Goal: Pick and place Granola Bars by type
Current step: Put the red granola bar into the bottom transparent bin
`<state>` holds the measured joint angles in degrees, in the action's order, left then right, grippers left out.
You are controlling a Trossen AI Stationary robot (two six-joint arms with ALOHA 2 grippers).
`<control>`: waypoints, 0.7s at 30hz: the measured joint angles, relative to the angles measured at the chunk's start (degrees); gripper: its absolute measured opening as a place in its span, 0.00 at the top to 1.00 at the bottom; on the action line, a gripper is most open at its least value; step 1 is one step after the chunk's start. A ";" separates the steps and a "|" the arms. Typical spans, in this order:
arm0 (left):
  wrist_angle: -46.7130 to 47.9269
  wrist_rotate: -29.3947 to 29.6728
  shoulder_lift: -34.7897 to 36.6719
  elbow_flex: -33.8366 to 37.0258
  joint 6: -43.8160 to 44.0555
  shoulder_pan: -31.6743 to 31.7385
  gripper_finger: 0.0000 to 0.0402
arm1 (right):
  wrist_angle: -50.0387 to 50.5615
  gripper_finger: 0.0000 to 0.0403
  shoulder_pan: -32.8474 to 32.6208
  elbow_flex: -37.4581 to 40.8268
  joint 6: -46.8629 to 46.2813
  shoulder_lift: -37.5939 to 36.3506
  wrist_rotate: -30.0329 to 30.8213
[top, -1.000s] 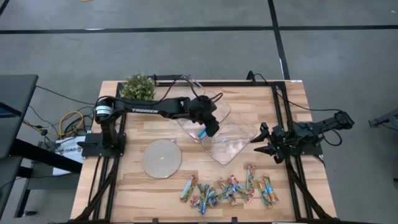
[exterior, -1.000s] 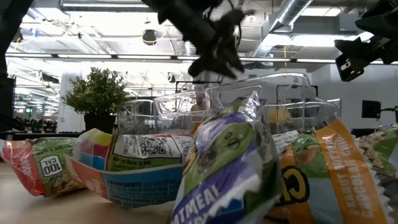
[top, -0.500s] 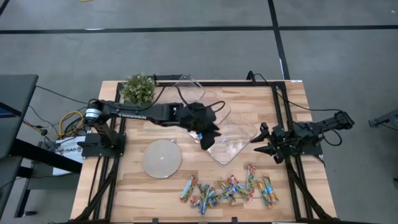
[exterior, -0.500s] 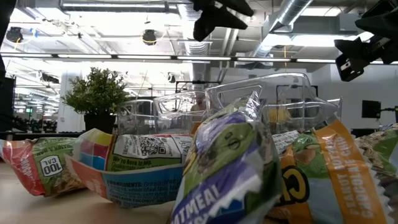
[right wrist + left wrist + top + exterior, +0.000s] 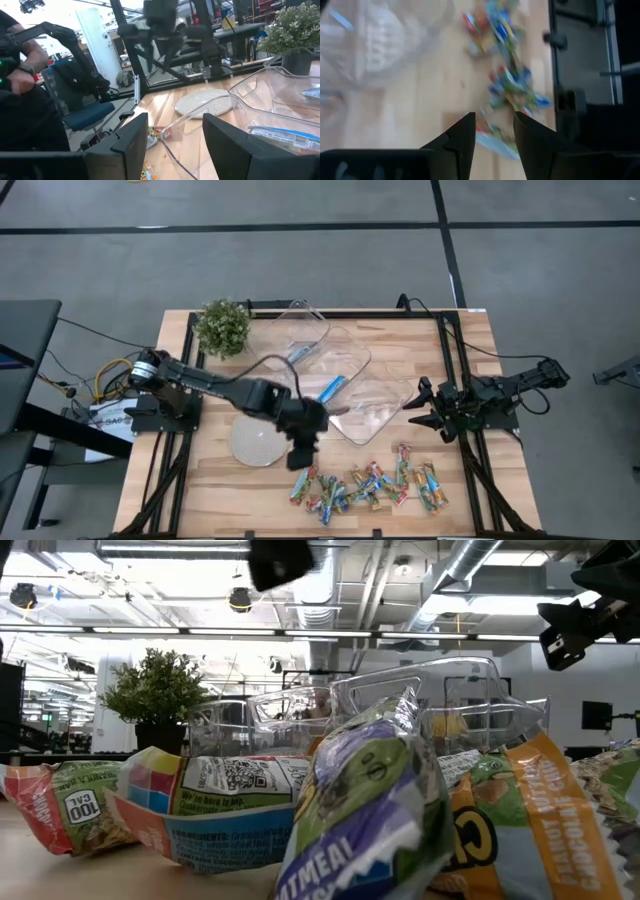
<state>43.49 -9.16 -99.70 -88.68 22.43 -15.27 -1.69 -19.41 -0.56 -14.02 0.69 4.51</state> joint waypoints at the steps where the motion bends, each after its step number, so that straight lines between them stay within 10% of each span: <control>1: 0.94 0.24 0.00 0.00 0.96 -1.21 0.69 | 0.00 0.54 0.01 0.00 0.00 0.00 0.00; 21: 10.01 19.45 -0.82 0.09 29.80 -13.36 0.69 | -0.02 0.54 0.00 0.00 0.00 0.02 0.00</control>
<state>53.50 10.29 -100.52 -88.60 52.23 -28.63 -1.71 -19.41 -0.56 -14.02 0.71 4.51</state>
